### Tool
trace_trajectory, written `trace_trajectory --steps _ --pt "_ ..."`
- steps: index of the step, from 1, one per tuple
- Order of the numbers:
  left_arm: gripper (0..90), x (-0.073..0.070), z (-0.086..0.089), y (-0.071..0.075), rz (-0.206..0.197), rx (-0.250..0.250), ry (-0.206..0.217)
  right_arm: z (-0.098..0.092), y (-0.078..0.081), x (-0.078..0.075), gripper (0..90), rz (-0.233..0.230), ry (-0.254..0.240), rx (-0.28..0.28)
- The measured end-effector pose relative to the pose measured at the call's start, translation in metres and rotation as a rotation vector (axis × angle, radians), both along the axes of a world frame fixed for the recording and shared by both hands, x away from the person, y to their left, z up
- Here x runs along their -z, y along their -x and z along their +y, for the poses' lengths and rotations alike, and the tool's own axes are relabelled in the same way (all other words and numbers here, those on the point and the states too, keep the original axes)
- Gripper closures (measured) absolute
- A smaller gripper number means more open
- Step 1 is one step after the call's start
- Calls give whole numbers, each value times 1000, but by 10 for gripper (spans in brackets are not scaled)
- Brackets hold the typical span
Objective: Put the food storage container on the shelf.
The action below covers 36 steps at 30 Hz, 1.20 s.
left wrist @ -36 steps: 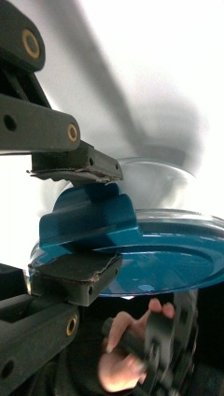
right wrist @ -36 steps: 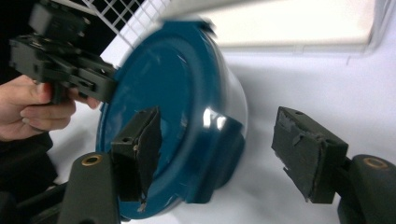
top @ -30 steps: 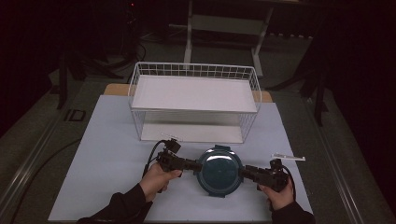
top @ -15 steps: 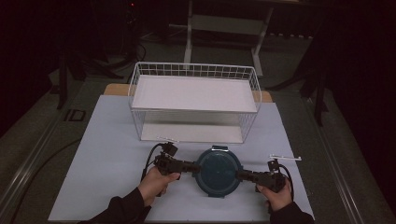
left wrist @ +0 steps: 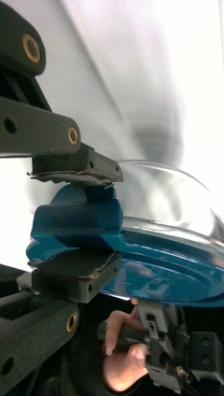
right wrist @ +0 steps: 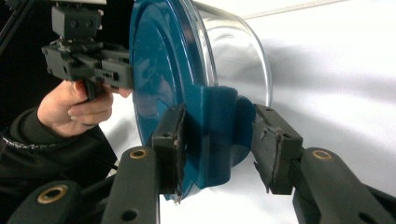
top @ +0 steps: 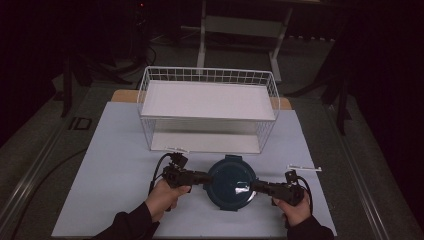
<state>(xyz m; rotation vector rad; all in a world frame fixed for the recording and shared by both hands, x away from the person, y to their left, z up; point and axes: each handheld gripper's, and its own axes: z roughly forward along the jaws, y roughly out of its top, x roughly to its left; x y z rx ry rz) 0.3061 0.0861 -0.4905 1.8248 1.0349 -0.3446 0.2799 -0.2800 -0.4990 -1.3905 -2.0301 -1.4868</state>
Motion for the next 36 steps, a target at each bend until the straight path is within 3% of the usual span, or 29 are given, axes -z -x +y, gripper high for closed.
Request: trace_trajectory --steps 6,18,27,36 --pt "565 -12 8 -3 -34 -24 -9 9 -8 -7 568 -22 -17 -9" --pt "565 -25 29 -17 -92 -86 24 30 -37 -32 569 -107 10 -32" --pt "564 -19 41 -32 -134 -130 31 44 -66 -33 568 -145 25 -62" --pt "562 -5 43 -52 -125 -153 14 49 -91 -21 567 -146 41 -53"
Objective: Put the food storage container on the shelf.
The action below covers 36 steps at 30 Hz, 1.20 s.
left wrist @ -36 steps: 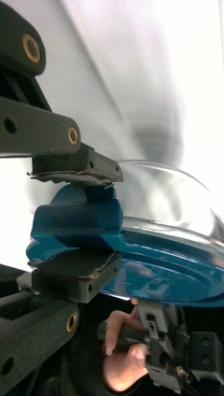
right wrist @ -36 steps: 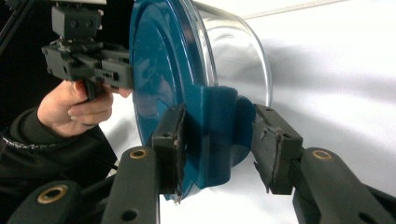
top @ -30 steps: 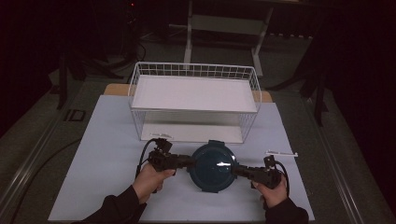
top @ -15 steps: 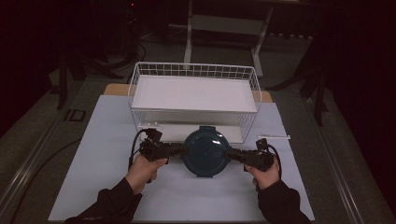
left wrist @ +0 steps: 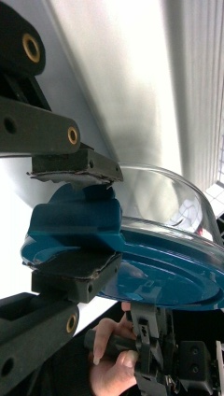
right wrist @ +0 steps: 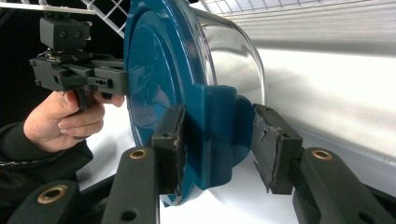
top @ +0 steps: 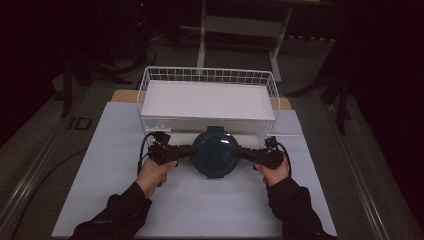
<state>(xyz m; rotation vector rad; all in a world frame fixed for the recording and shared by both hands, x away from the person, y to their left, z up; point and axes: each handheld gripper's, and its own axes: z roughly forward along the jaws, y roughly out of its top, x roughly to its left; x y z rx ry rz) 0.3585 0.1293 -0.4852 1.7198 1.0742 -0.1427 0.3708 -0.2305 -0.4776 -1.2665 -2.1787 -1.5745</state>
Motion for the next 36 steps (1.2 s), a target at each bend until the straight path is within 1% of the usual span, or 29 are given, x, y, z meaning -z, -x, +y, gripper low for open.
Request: trace_trajectory --steps 3,4,5,7,9,10,13,15,18,20,21,22,23,25,27,29,30,31,32,33,34,35,36 --pt "562 5 0 -6 4 -7 3 1 -7 4 567 -4 7 11" --pt "561 7 0 -8 11 -12 7 1 -9 6 566 -4 9 18" --pt "561 8 0 -9 12 -10 1 1 -10 7 566 0 6 24" --pt "561 11 0 -11 19 -23 3 2 -13 13 566 -2 3 36" --pt "561 14 1 -14 13 -30 0 3 -14 17 566 0 0 44" --pt "561 15 2 -15 6 -25 -3 4 -16 19 566 -2 -8 48" --pt "559 18 6 -18 -1 -24 -10 9 -18 21 565 -9 3 52" --pt "558 19 7 -20 8 -35 -14 11 -20 22 565 -12 5 52" --pt "557 21 10 -24 17 -40 -4 13 -24 25 564 -8 2 57" --pt "557 22 10 -26 14 -40 -4 14 -25 24 563 -22 5 58" --pt "557 22 10 -27 17 -39 2 14 -26 24 563 -23 10 59" --pt "557 24 11 -27 27 -47 18 15 -26 24 562 -22 9 61" --pt "557 25 12 -29 30 -50 25 15 -26 24 560 -21 9 67" --pt "556 27 13 -31 44 -57 42 18 -27 22 556 -31 25 79" --pt "555 28 13 -32 44 -56 51 19 -27 21 551 -42 36 90" --pt "557 27 11 -32 32 -59 53 18 -28 23 553 -39 33 109" --pt "553 28 10 -34 52 -67 60 18 -28 24 589 -60 50 123" --pt "546 30 11 -36 68 -72 80 18 -28 23 593 -74 56 125" --pt "534 31 10 -37 65 -77 84 19 -29 23 575 -64 56 134" --pt "520 32 11 -38 67 -69 86 20 -29 23 561 -65 62 131" --pt "517 32 11 -39 71 -80 101 21 -29 23 556 -67 68 134" --pt "514 33 11 -39 65 -82 105 20 -30 25 553 -57 52 139" --pt "512 36 15 -43 2 -74 56 19 -31 26 550 -51 38 140"
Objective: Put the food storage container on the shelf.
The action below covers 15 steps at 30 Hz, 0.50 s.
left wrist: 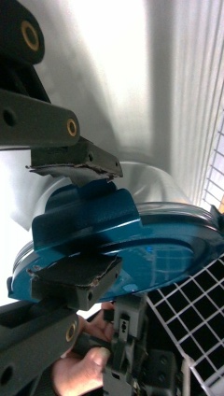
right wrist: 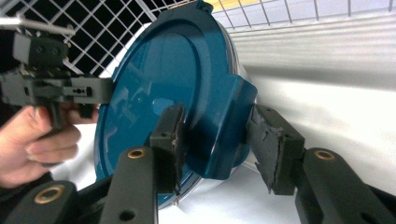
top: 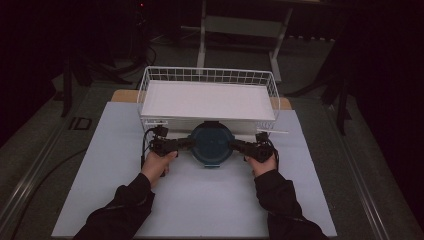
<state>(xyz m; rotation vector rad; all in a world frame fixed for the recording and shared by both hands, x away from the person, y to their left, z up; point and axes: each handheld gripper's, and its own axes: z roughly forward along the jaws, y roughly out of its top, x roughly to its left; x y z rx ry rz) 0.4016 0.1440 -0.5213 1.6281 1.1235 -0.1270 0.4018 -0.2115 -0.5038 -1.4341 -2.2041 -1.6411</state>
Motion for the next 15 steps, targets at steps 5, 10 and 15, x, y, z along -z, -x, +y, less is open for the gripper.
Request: trace_trajectory --steps 5,10,15 --pt "432 -1 -3 -2 17 -31 17 2 -1 -1 527 -22 5 31" --pt "376 -1 -2 -7 -6 -32 -11 4 -4 -2 506 -42 25 38" --pt "368 -3 -1 -6 -14 -13 -31 6 -6 -3 493 -61 40 52"
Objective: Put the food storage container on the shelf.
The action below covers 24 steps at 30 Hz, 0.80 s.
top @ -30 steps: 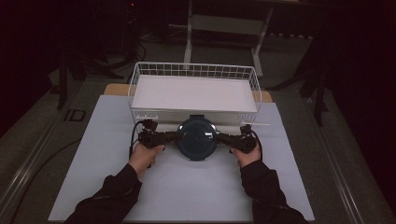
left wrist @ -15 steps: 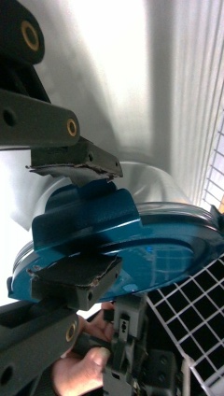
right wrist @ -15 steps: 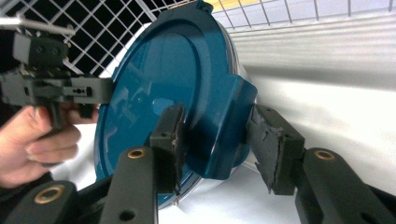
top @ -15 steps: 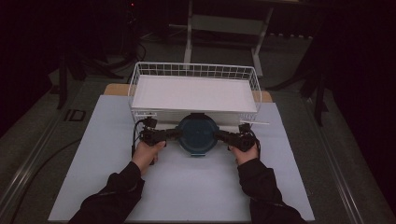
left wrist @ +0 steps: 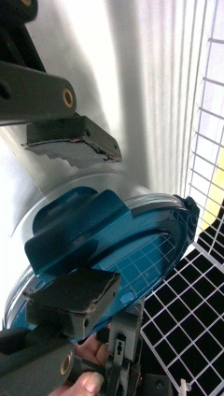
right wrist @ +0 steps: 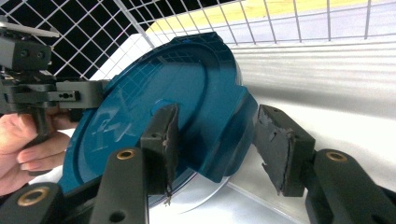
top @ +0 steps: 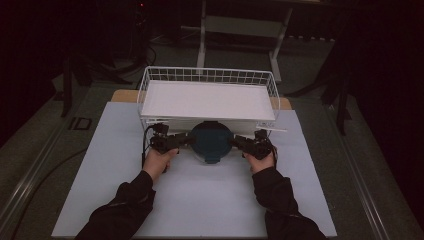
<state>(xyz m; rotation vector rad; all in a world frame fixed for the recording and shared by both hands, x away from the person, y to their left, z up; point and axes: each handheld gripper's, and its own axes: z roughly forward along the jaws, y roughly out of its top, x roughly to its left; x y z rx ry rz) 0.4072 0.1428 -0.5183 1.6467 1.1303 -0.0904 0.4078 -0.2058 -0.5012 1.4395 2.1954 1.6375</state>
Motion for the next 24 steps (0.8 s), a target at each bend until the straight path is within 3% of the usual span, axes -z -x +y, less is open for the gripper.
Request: trace_trajectory --steps 2,4,6,10,11,15,20,24 --pt "286 -1 -1 4 -31 5 -6 2 3 -2 458 -31 35 2" --pt "277 -5 1 9 -50 -5 11 2 7 -5 454 -30 58 8" --pt "202 -10 2 14 -60 7 27 0 11 -6 441 -42 66 10" --pt "41 -17 -1 26 -92 42 -17 -1 20 -10 427 -75 96 11" --pt "0 -18 -1 29 -120 61 -44 0 22 -11 426 -80 104 3" --pt "0 -25 -4 45 -153 96 -88 -2 34 -19 430 -103 124 -4" --pt "0 -36 -6 64 -211 127 -102 -1 48 -25 456 -110 134 -34" --pt "0 -42 -5 76 -214 148 -99 3 61 -26 519 -116 141 -54"
